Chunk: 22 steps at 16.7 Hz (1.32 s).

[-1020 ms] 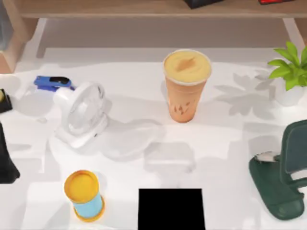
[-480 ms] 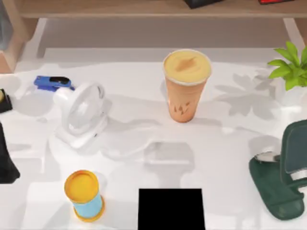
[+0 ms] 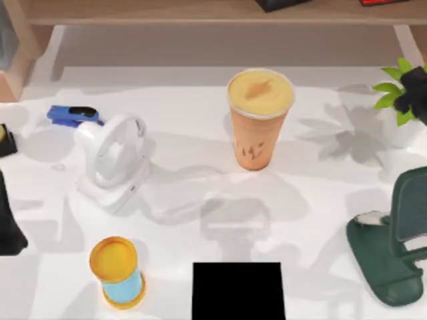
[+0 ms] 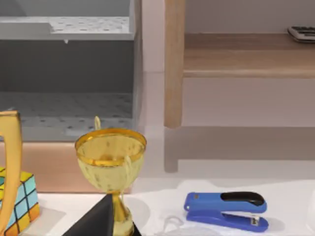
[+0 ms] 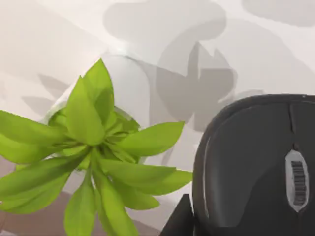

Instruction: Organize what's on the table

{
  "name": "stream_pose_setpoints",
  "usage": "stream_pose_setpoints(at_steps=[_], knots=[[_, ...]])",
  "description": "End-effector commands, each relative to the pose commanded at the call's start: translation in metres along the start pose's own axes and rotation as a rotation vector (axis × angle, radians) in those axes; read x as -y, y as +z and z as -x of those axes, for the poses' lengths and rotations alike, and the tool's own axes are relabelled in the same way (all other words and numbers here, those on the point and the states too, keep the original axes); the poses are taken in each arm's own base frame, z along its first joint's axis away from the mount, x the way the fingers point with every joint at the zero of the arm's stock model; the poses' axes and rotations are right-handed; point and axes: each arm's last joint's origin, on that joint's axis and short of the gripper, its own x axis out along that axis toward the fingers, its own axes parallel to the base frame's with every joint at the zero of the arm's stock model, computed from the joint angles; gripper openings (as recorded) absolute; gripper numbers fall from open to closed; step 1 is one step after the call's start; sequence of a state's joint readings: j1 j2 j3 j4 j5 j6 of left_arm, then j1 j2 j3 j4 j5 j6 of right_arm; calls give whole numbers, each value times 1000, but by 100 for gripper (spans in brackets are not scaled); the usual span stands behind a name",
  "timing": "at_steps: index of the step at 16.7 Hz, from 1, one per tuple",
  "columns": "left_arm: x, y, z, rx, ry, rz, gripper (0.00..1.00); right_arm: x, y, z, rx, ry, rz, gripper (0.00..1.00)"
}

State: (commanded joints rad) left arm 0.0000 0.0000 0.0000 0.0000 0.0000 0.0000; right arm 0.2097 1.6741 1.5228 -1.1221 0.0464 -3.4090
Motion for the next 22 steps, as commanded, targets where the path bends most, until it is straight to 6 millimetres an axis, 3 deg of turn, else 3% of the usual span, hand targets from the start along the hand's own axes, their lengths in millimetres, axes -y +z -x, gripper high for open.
stream_pose_setpoints(at_steps=[6,13,17,22], knots=[[0,0,0,0,0,0,100,102,-17,-12,-55,-85,1002,0],[0,0,0,0,0,0,100,217,5,-60,-87,-240,2052,0],[0,0,0,0,0,0,100,261,30,-90,-89,-346,2442,0],[0,0,0,0,0,0,100,279,46,-104,-92,-402,2612,0]])
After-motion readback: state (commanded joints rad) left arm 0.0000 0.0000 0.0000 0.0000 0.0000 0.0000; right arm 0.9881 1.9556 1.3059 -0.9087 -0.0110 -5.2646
